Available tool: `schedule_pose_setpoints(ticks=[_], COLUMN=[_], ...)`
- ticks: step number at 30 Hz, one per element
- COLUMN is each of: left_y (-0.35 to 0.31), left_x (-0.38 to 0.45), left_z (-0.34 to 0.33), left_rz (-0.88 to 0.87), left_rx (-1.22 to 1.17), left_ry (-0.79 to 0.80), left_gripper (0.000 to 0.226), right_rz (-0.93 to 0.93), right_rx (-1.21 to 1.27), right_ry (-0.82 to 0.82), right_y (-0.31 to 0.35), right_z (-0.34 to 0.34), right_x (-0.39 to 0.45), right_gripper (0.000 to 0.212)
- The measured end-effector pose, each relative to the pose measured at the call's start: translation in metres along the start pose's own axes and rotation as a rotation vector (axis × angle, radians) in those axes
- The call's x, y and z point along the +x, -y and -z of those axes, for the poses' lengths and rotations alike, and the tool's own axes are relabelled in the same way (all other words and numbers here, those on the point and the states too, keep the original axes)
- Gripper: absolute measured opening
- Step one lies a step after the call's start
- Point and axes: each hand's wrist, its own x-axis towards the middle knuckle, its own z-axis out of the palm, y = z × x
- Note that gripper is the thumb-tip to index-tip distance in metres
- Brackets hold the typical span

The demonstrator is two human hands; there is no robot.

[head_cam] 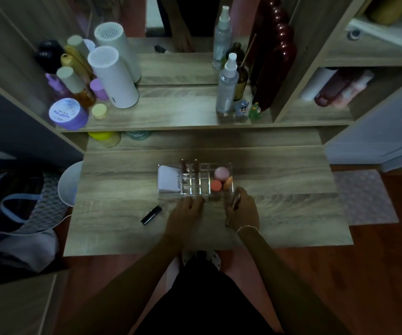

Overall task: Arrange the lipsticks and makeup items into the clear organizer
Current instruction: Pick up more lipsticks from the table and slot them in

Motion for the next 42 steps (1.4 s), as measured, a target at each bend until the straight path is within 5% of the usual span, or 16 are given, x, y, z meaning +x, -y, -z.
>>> schedule_pose_setpoints(ticks=[10,14,20,26,35,42], left_y=[0.006,0.006,0.009,0.007,0.017,0.027], left_x=[-0.013,-0.018,-0.028,-0.036,0.003,0.028], left_z=[-0.015,-0.011,-0.007,0.006,0.054,0.062], left_rz=[0.107,0.073,0.037,-0.035,0.061,0.136], left_rx=[-0.092,-0.156,-0.254,-0.367,-0.626,-0.648], left_ry=[-0.032,0.0,-0.021,-0.114,-0.496,-0.558], left_gripper=[0.037,0.067,0.055,0.053,0.019,0.011], right_rz=[0.071,0.098,0.098,0.103,0.09,0.144], right_rx=[0.072,0.104,0.11,0.091,0.094,0.071], right_ry=[0.011,0.038,0.125,0.187,0.121,0.121], right_y=[-0.01,-0.009,-0.004,0.015,0.042,0.05], right_z=[0.001,-0.002,-0.01,-0.01,0.003,0.006], right_x=[-0.024,-0.024,-0.039,-0.051,-0.047,-0.048], right_gripper=[0.05,0.061,0.064,0.088,0.067,0.029])
